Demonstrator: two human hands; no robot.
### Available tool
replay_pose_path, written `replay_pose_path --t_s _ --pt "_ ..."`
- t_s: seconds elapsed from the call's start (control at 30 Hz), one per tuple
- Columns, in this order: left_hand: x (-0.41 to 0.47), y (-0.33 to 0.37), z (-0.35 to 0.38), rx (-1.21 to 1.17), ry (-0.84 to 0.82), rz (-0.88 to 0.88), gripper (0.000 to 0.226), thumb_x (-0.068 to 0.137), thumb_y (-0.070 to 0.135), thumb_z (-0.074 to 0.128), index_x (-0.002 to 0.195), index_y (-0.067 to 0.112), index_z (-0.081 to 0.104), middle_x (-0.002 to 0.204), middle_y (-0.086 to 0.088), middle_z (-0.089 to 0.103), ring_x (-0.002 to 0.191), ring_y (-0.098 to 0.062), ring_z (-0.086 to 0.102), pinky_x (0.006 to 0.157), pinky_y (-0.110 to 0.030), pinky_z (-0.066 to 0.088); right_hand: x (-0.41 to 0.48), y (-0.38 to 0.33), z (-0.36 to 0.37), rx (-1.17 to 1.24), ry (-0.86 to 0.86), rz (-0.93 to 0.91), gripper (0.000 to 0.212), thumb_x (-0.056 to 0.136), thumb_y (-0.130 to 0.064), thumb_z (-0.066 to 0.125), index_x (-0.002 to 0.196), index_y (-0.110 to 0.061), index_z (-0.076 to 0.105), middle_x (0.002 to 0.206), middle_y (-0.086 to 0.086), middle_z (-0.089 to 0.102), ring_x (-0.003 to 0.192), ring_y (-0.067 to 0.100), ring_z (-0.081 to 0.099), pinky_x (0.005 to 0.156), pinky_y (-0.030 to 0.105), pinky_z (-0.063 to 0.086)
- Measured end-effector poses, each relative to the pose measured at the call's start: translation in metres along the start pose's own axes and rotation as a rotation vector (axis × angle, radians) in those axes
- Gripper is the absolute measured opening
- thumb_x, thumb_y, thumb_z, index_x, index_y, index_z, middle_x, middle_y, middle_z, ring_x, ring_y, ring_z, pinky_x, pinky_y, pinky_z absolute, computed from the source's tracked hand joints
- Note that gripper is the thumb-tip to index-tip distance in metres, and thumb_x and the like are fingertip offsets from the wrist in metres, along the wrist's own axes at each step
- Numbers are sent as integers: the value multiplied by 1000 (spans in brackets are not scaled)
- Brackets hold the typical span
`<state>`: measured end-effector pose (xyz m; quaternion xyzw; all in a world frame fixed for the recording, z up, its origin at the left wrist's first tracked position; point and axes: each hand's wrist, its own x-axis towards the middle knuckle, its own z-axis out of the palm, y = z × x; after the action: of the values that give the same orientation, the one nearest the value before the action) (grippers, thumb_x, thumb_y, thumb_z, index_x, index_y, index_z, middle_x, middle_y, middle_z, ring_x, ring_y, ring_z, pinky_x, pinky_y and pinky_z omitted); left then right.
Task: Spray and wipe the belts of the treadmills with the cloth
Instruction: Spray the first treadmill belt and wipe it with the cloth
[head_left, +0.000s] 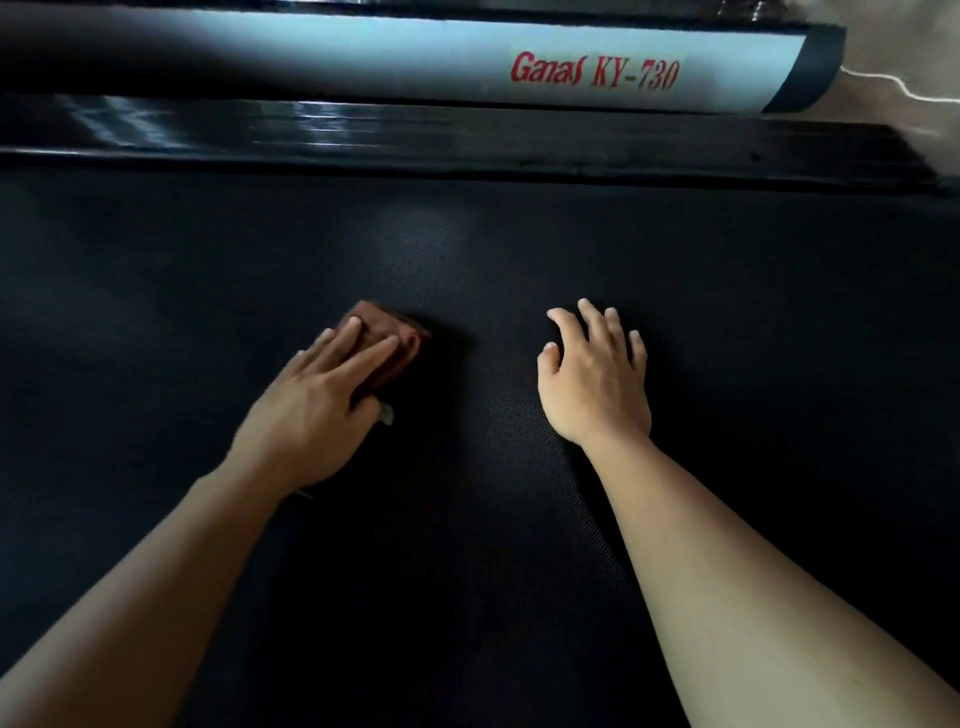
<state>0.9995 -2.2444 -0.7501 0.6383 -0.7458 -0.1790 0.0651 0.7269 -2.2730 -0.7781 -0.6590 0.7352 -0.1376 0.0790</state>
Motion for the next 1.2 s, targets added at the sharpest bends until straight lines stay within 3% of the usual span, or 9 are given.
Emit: replay_pose_path --t_s 0.17,0.33,0.63,0.83,1.0,1.2 --pt "37 -1 -9 -33 72 -208 65 99 31 46 156 46 19 169 2 2 155 -23 2 124 -40 10 -3 4 -5 93 -7 -3 43 102 -32 40 145 -29 40 163 1 22 153 23 8 124 44 1" --pt "77 47 0 -18 42 -214 66 99 33 40 159 39 14 169 -10 0 155 -33 2 125 -38 7 -8 10 -19 277 -22 -25 47 99 -21 47 145 -24 41 162 5 25 152 26 11 123 39 6" --pt "56 184 53 -6 -82 117 74 95 39 50 159 40 12 168 -11 -4 155 -32 -3 126 -40 6 -56 88 -59 116 18 11 48 96 -24 54 143 -21 45 159 8 31 150 29 19 121 45 20" --pt "-25 186 67 -13 -136 282 71 98 40 45 157 46 6 168 0 -13 154 -18 -13 125 -35 -2 -105 119 -59 33 5 39 46 97 -31 53 142 -21 46 159 8 31 150 31 19 121 47 18" --pt "-74 133 58 49 -95 165 66 103 42 39 156 46 0 166 3 -18 153 -18 -17 126 -38 -4 -129 120 -56 -2 31 21 46 97 -38 50 140 -23 48 159 8 32 150 31 20 122 50 13" --pt "-81 92 47 18 28 -130 67 102 45 37 158 44 -1 168 -1 -11 154 -23 -13 125 -47 0 -141 128 -58 -25 12 57 48 97 -43 45 142 -24 46 161 7 29 151 30 17 123 50 11"
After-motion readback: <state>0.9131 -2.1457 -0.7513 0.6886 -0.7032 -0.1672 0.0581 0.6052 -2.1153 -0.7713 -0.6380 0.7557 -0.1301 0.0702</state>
